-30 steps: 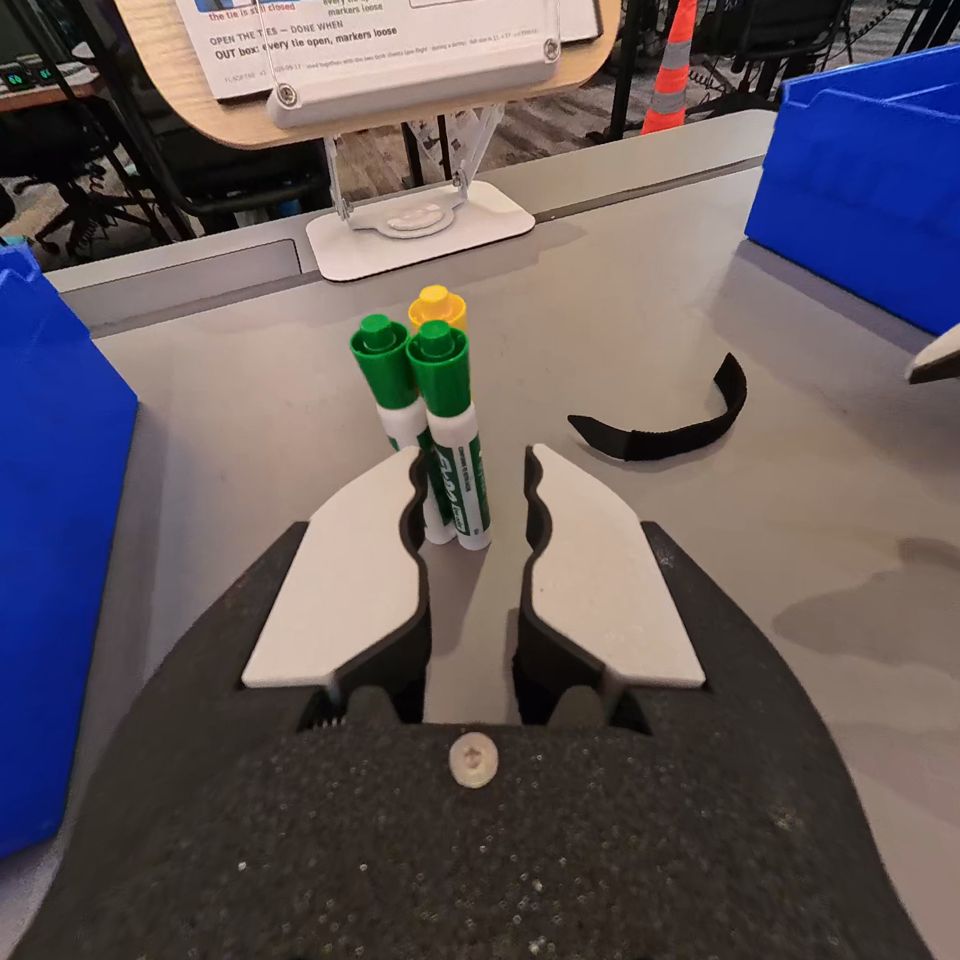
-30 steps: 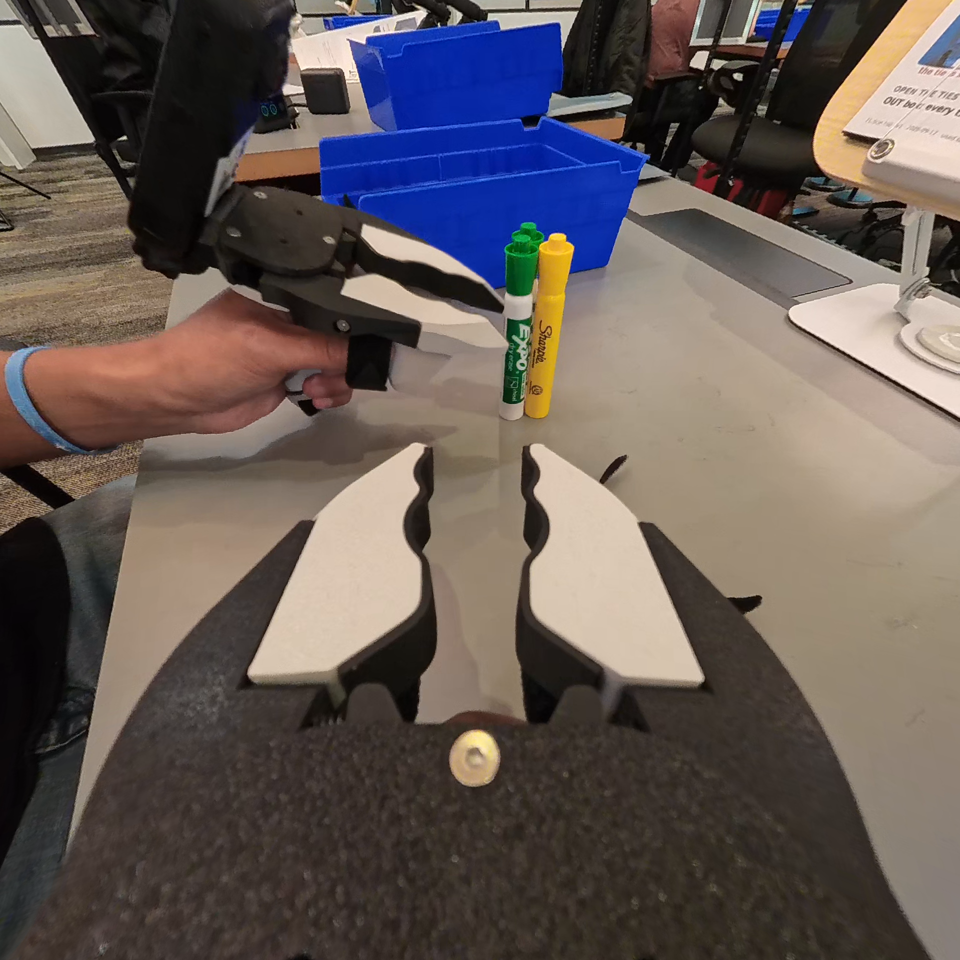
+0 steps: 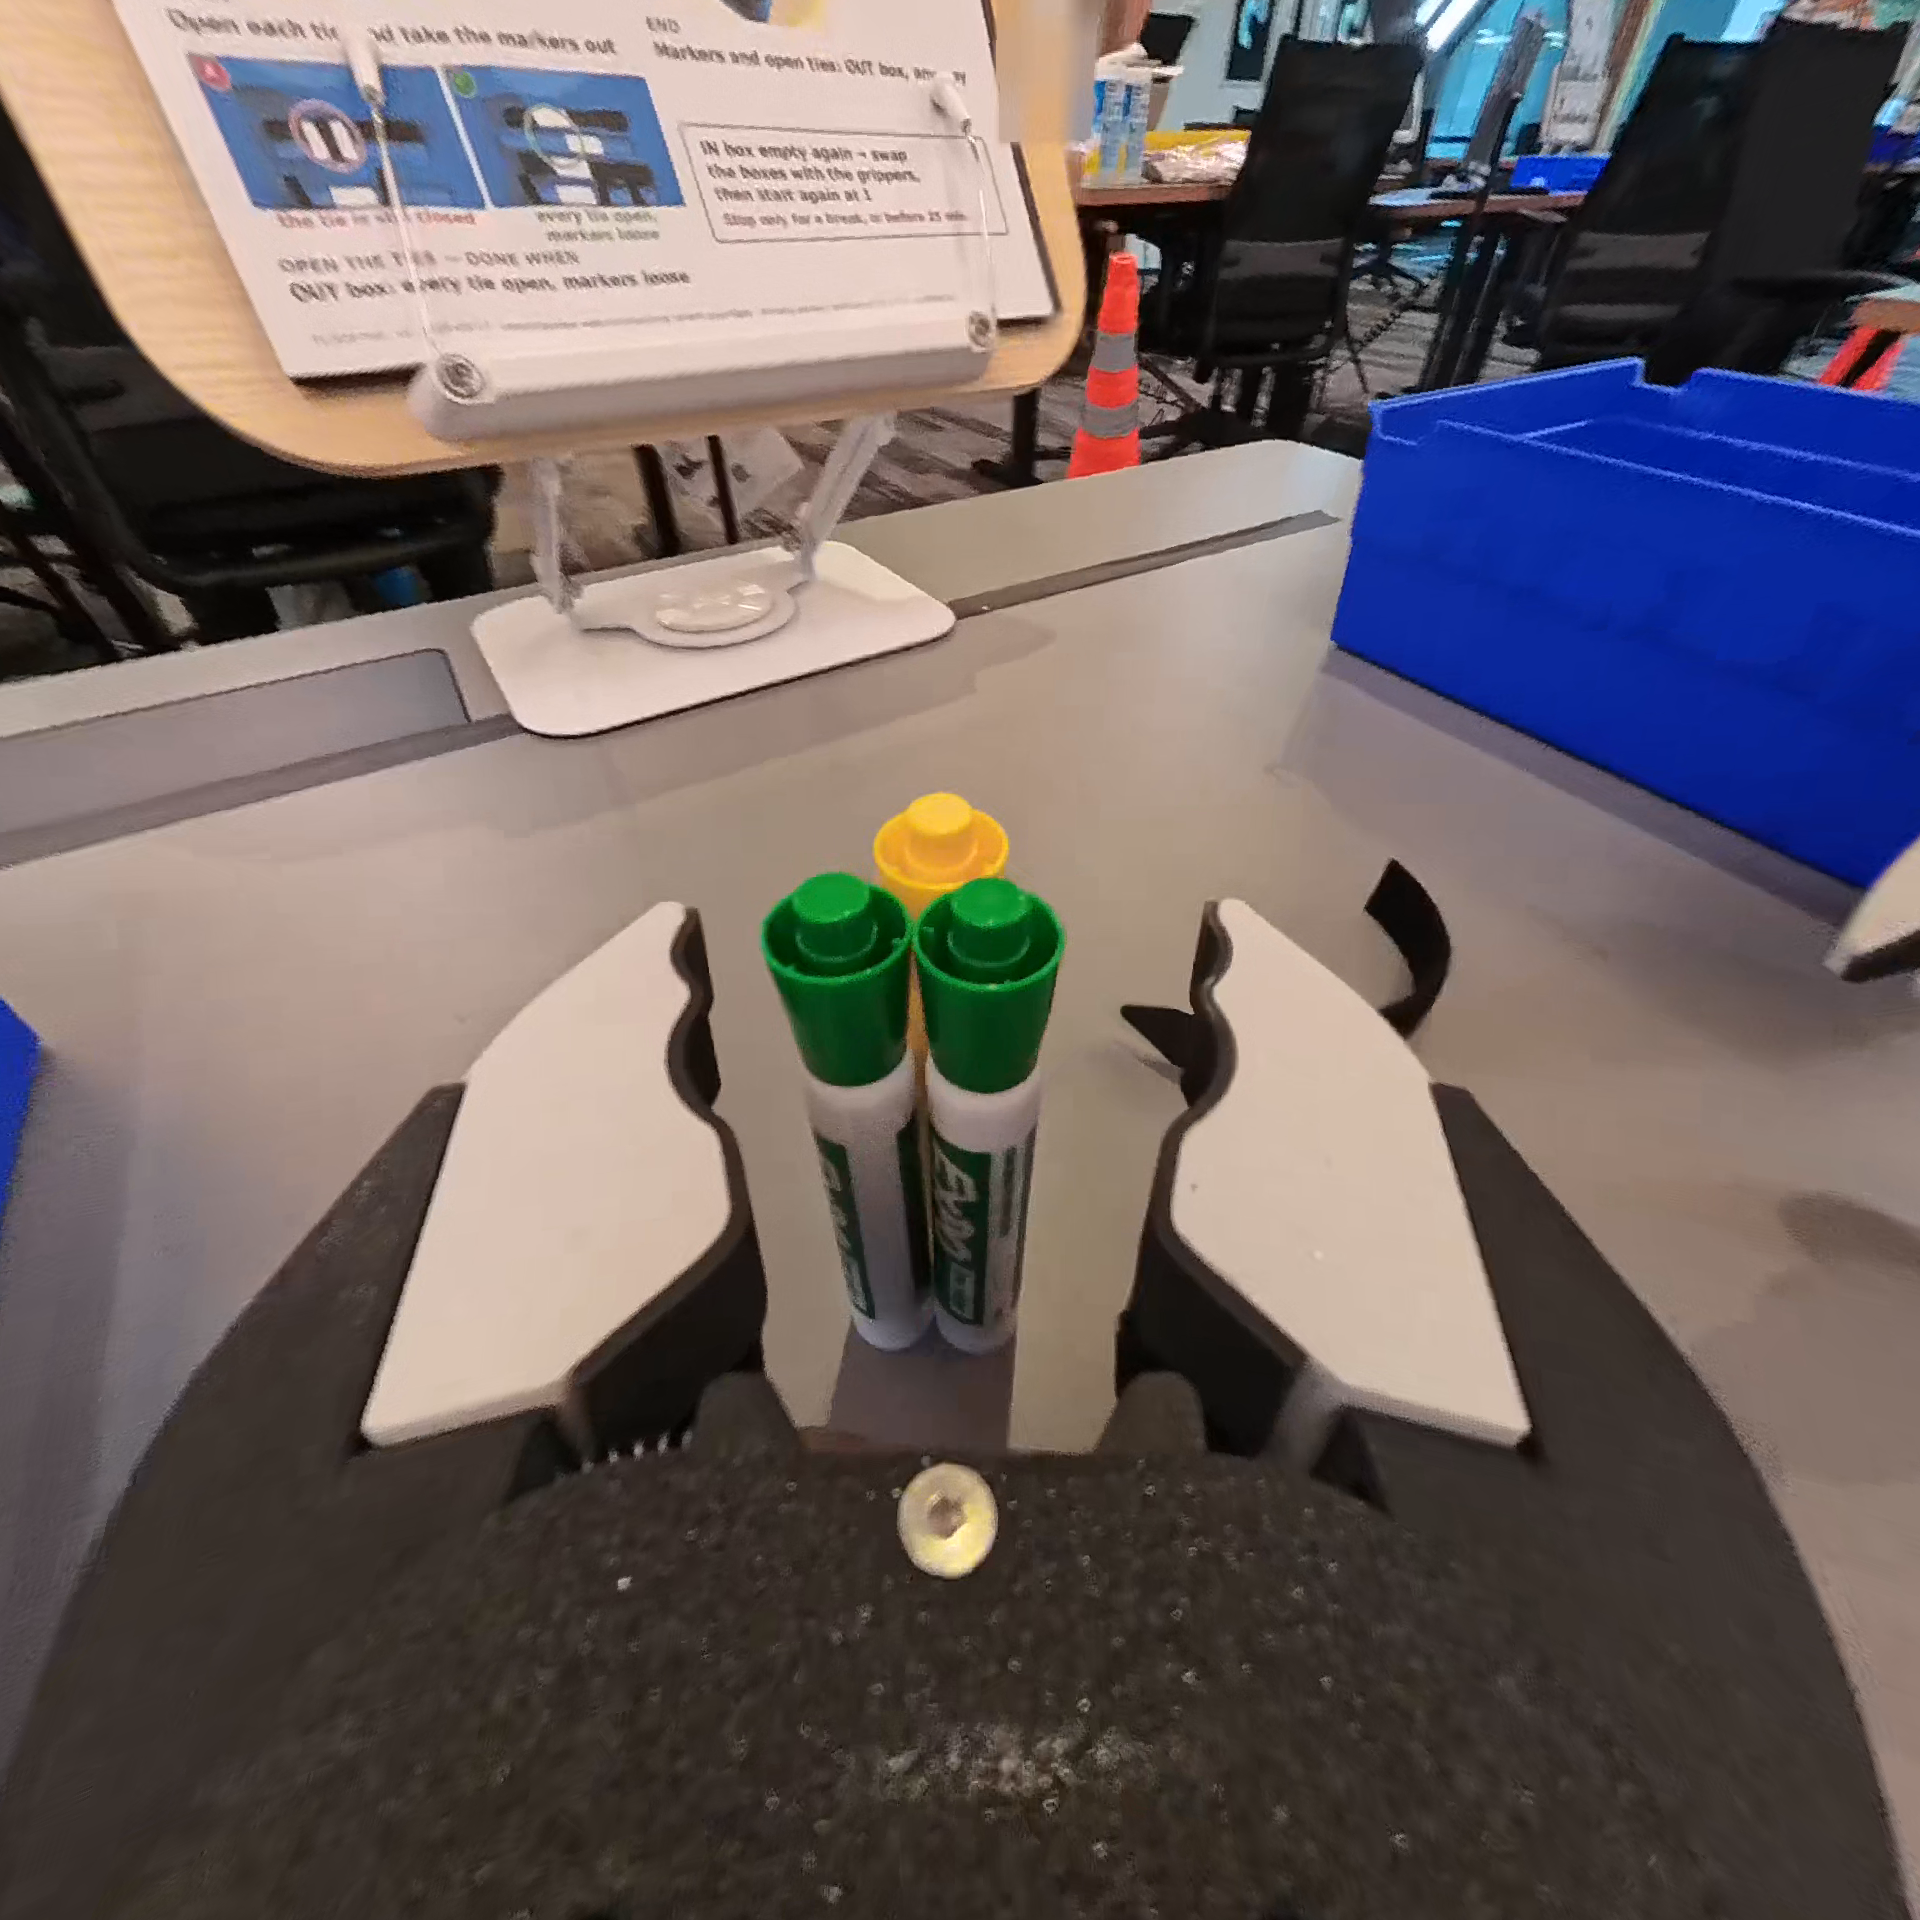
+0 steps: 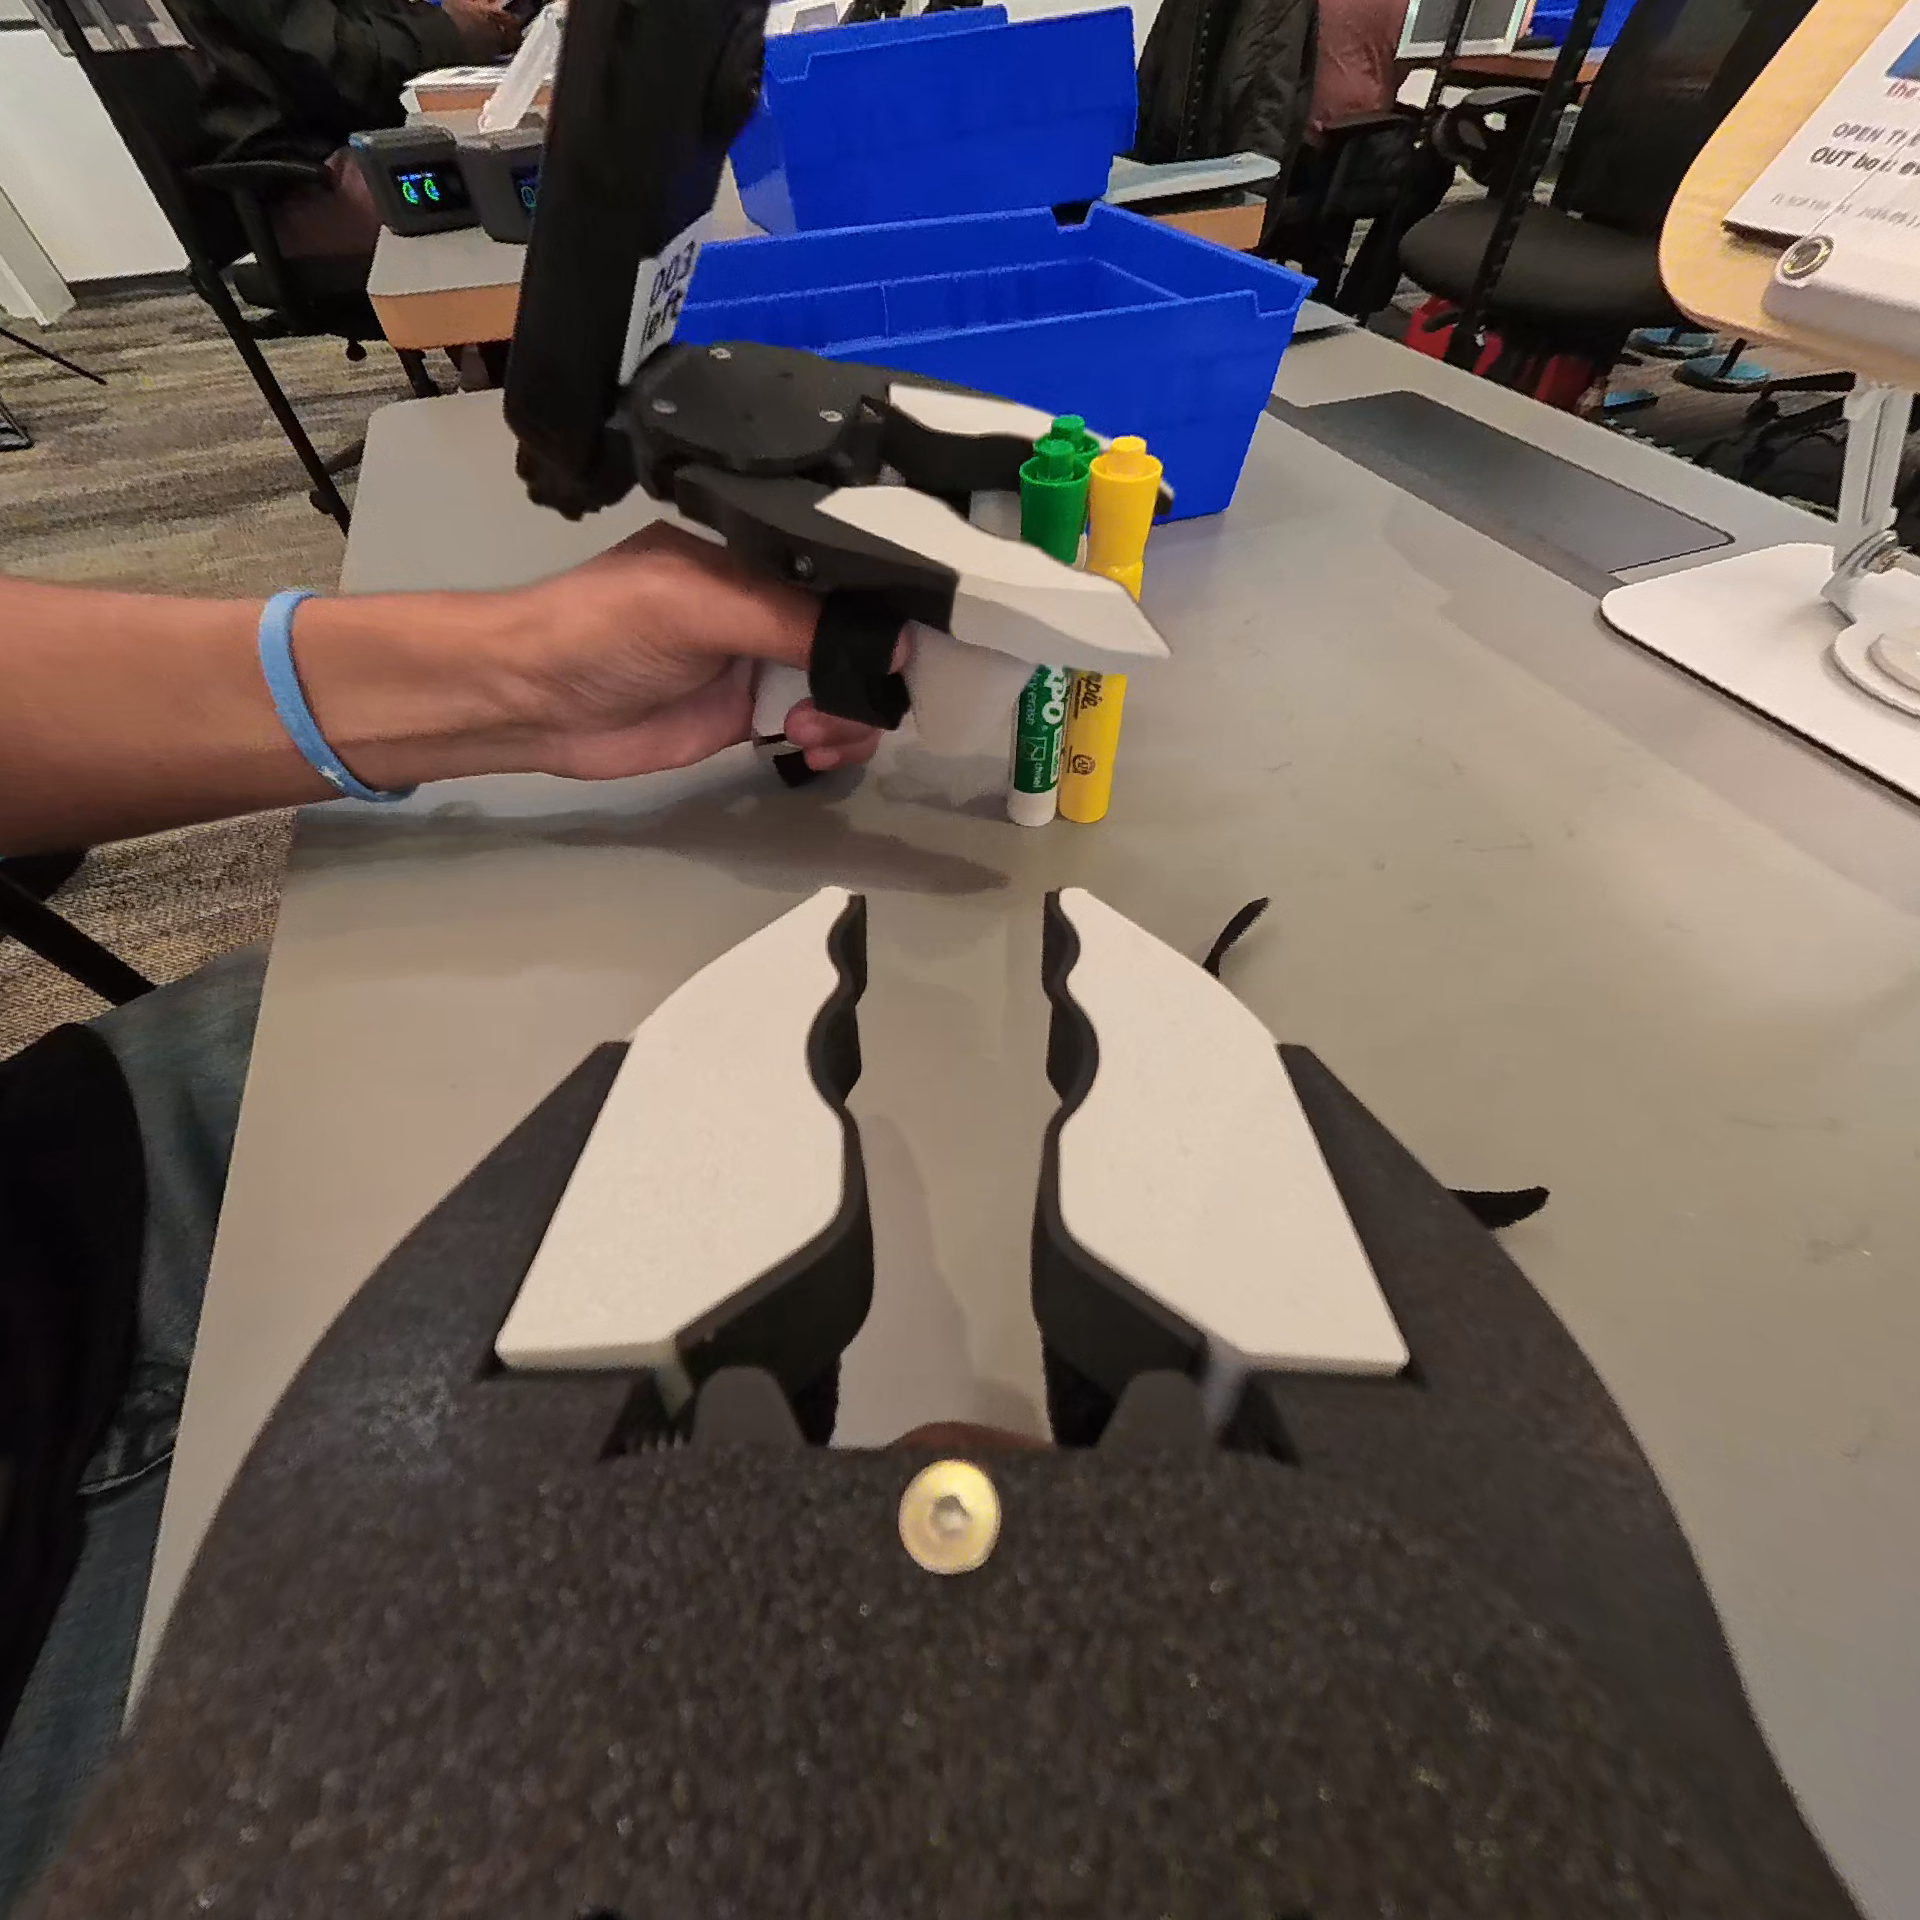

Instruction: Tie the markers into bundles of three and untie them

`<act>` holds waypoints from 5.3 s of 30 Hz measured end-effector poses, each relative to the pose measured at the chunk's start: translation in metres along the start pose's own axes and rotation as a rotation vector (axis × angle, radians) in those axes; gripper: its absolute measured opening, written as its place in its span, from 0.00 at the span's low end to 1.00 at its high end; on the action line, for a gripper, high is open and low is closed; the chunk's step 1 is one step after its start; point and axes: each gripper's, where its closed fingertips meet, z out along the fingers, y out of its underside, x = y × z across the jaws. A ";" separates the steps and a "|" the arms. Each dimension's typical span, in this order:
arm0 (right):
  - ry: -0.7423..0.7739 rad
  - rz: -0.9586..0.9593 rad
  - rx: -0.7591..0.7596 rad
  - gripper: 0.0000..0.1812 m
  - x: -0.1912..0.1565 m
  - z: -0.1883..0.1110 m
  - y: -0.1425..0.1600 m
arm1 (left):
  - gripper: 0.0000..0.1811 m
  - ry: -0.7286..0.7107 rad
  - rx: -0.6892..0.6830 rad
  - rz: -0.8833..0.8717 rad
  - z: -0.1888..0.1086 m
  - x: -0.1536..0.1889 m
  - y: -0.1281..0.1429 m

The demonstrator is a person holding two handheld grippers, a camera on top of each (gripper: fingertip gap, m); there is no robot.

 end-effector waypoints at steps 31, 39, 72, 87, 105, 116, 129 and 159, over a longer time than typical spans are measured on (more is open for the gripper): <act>0.000 -0.004 0.001 0.17 0.000 -0.002 -0.001 | 0.33 0.007 -0.125 -0.077 0.008 -0.004 0.016; 0.001 -0.001 0.003 0.17 0.001 -0.002 -0.001 | 0.31 0.006 -0.145 -0.066 0.010 -0.003 0.019; -0.008 -0.008 -0.001 0.17 -0.002 -0.001 -0.001 | 0.31 -0.022 -0.253 -0.111 0.012 -0.006 0.035; -0.010 -0.009 -0.001 0.17 -0.003 -0.001 -0.001 | 0.26 -0.061 -0.276 -0.076 0.014 -0.007 0.039; -0.009 -0.012 -0.001 0.17 -0.003 -0.002 -0.002 | 0.25 -0.076 -0.275 -0.073 0.013 -0.009 0.038; -0.010 -0.010 0.001 0.17 -0.003 -0.002 -0.002 | 0.24 -0.039 -0.245 -0.062 0.007 -0.006 0.034; 0.024 0.001 -0.017 0.17 0.003 0.006 0.001 | 0.24 0.131 -0.041 -0.081 -0.029 0.007 -0.019; -0.028 -0.046 -0.133 0.10 0.049 0.145 -0.017 | 0.24 0.364 0.131 -0.321 -0.075 -0.026 -0.032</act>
